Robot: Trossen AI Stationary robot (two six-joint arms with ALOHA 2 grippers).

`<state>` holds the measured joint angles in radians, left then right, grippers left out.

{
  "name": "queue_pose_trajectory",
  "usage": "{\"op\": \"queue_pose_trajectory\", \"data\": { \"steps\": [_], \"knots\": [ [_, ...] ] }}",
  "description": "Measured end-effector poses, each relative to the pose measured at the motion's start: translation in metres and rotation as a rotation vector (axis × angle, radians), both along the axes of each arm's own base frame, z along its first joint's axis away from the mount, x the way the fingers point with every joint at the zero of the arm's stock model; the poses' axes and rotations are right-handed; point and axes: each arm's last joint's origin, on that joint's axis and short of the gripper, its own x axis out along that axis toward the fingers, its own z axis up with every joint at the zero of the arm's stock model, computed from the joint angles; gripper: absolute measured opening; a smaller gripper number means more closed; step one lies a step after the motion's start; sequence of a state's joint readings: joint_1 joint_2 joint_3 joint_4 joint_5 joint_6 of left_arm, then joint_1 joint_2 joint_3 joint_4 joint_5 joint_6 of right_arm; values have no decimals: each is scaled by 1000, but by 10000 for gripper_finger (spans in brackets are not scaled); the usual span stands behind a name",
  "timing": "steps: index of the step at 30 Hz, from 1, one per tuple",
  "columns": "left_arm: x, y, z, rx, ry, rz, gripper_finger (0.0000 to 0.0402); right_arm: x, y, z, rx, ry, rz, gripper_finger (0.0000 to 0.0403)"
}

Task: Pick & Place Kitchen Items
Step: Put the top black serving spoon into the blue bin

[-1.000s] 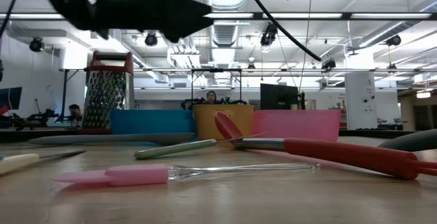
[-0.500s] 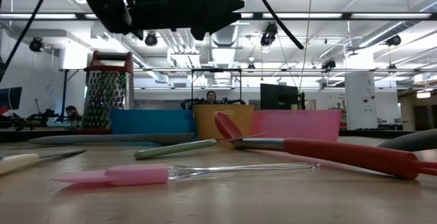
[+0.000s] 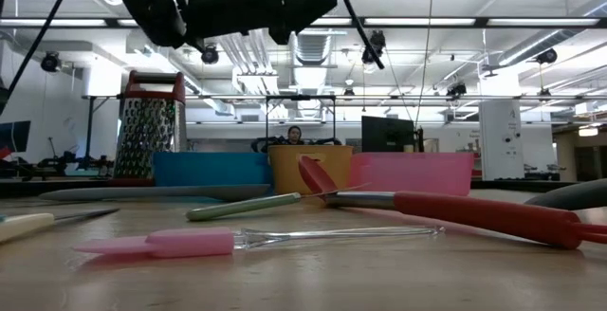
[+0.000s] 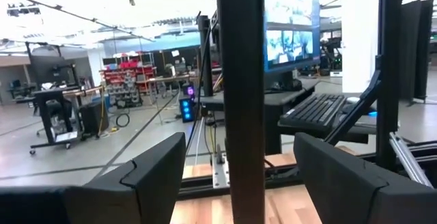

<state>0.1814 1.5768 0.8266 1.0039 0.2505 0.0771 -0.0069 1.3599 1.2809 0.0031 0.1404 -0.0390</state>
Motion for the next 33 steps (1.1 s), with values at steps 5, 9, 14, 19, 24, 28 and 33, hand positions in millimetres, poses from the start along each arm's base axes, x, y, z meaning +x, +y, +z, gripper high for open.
{"op": "queue_pose_trajectory", "data": {
  "steps": [5, 9, 14, 19, 24, 28, 33],
  "knots": [
    [1, -2, 4, 9, -8, -60, 278, 2, -1, -2, -6, -18, 18, 51],
    [1, -2, 4, 10, -9, -63, 278, 2, -2, -5, -5, -13, 13, 51],
    [2, -2, 7, 15, -13, -74, 277, 10, -4, -10, -4, -28, 18, 51],
    [3, -2, 6, 13, 4, -82, 267, 19, -8, -16, -1, -19, 44, 51],
    [4, -2, 2, 11, 47, -80, 196, 16, -10, -14, 9, -12, 43, 51],
    [3, -2, 2, 10, 45, -76, 97, 15, -10, -15, 14, -7, 45, 51],
    [3, -2, 2, -11, 64, -87, 81, 15, -10, -16, 11, 1, 47, 51]
  ]
}}
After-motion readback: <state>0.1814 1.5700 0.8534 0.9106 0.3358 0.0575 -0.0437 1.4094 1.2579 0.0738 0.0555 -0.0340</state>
